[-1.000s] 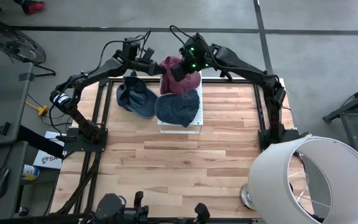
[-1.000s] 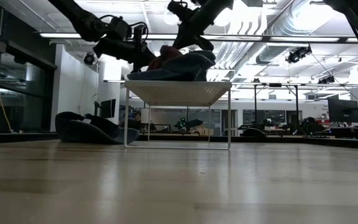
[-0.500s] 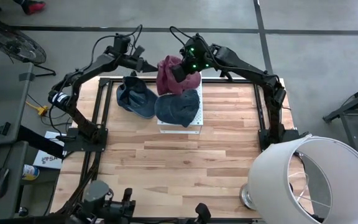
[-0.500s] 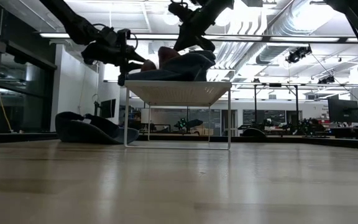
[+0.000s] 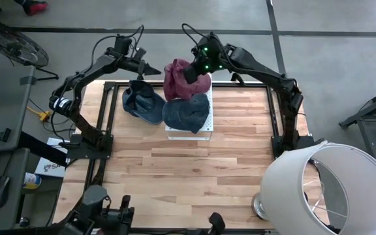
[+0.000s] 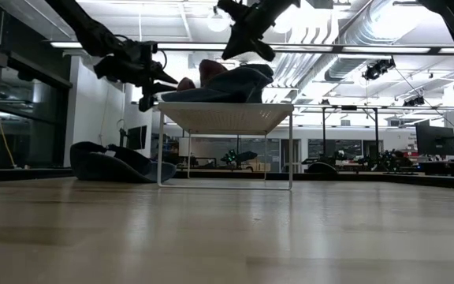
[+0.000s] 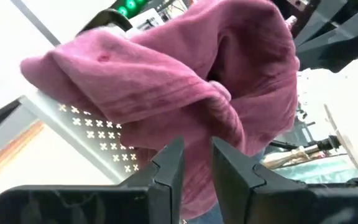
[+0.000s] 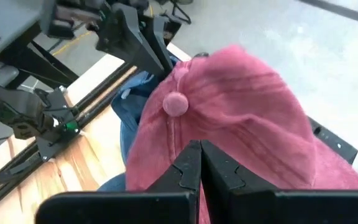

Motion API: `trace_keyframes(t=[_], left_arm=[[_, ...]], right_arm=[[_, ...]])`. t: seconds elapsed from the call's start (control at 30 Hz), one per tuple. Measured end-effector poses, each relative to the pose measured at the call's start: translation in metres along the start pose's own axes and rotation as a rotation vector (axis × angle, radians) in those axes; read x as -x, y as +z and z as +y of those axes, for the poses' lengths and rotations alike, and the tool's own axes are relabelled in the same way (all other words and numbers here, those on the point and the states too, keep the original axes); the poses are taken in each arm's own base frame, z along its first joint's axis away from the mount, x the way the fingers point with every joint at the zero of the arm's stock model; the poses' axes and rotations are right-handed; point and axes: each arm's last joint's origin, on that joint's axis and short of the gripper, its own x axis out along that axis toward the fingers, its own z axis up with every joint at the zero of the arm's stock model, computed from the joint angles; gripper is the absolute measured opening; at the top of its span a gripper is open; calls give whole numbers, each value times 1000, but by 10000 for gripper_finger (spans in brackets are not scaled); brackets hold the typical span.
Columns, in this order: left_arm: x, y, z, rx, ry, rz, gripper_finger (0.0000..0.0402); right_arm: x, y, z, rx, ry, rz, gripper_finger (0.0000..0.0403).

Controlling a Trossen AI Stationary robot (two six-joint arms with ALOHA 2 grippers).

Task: Pick & Place hat
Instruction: Stack the blue cap on top of the other blue cap on the shelf

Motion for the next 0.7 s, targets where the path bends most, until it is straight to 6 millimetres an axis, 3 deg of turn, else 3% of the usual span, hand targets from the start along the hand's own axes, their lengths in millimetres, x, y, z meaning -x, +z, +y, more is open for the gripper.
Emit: trace_keyframes(t=[0.17,0.4,0.7], left_arm=[[12,1,-3,-24,67,-31,76],[39,-7,-7,-11,366,-63,76],[50,-34,-16,-22,850,152,77]], right_arm=[[18,6,3,22,6,-56,0],[40,12,10,86,54,-107,1],[52,12,13,151,71,-119,53]])
